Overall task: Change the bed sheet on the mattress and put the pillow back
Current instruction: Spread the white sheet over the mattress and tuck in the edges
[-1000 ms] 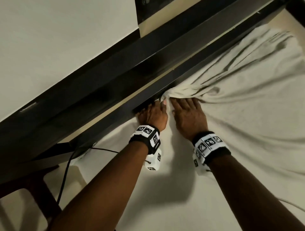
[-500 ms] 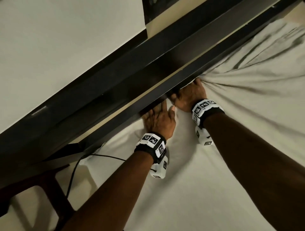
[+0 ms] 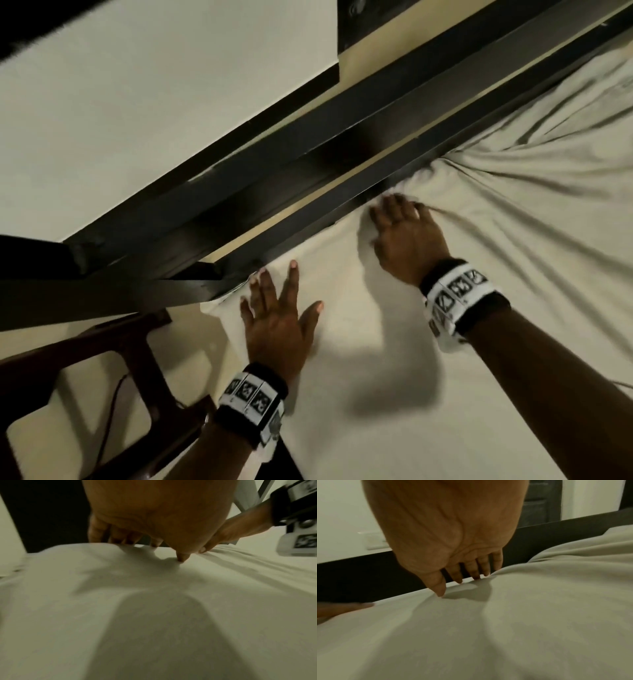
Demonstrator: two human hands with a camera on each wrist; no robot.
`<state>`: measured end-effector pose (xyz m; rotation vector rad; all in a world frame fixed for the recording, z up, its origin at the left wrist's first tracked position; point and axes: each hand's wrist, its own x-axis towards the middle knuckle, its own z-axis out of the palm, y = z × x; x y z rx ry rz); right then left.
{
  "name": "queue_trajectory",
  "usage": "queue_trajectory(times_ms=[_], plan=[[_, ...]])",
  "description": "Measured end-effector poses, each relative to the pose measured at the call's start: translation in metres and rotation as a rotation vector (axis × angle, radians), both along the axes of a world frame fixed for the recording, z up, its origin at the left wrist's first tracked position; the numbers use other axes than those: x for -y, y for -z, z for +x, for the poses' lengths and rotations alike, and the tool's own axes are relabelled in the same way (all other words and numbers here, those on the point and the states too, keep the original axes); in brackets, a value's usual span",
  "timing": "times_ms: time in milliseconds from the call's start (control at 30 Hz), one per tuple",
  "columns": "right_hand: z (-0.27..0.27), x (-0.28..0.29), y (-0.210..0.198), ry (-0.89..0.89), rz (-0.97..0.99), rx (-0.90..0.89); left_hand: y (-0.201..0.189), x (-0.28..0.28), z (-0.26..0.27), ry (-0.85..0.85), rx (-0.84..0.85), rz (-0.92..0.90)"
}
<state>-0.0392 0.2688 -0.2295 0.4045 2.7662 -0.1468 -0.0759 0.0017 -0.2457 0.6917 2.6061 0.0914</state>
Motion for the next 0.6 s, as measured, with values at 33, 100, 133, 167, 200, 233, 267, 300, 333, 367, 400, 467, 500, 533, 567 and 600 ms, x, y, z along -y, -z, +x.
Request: queue_trajectory(times_ms=[33,100,133,167,200,233,267,300,333,367,400,467,500,533,567,600], plan=[[0.01,0.021,-0.002,-0.064,-0.053,-0.028,0.003,0.008,-0.005,0.028,0.011,0.031],[0.02,0.056,0.003,-0.209,-0.115,-0.037,0.012,0.015,-0.02,0.029,0.04,0.086],[0.02,0.068,0.006,-0.221,-0.145,-0.018,0.017,0.012,-0.029,0.009,0.059,0.093],[0.017,0.076,0.01,-0.202,-0.157,0.005,0.022,0.006,-0.037,-0.006,0.072,0.075],[0.011,0.079,0.014,-0.166,-0.15,0.032,0.026,-0.001,-0.043,-0.013,0.073,0.041],[0.003,0.079,0.019,-0.143,-0.136,0.06,0.03,-0.008,-0.048,-0.022,0.066,0.009],[-0.004,0.079,0.022,-0.129,-0.123,0.091,0.032,-0.012,-0.05,-0.038,0.062,-0.017],[-0.013,0.075,0.026,-0.112,-0.104,0.106,0.032,-0.016,-0.05,-0.055,0.05,-0.03],[-0.022,0.07,0.029,-0.085,-0.102,0.121,0.034,-0.019,-0.051,-0.07,0.033,-0.035],[-0.032,0.064,0.031,-0.056,-0.113,0.145,0.034,-0.022,-0.05,-0.086,0.017,-0.032],[-0.04,0.059,0.032,-0.032,-0.131,0.176,0.034,-0.022,-0.05,-0.091,0.003,-0.03],[-0.049,0.053,0.031,0.008,-0.154,0.218,0.036,-0.02,-0.048,-0.079,-0.022,-0.025],[-0.052,0.052,0.031,0.011,-0.146,0.246,0.038,-0.019,-0.047,-0.075,-0.023,-0.015],[-0.056,0.052,0.03,0.007,-0.141,0.279,0.038,-0.018,-0.047,-0.077,-0.021,-0.001],[-0.059,0.053,0.029,0.004,-0.14,0.301,0.039,-0.017,-0.048,-0.082,-0.03,0.018],[-0.062,0.055,0.028,0.004,-0.136,0.306,0.04,-0.014,-0.049,-0.091,-0.045,0.048]])
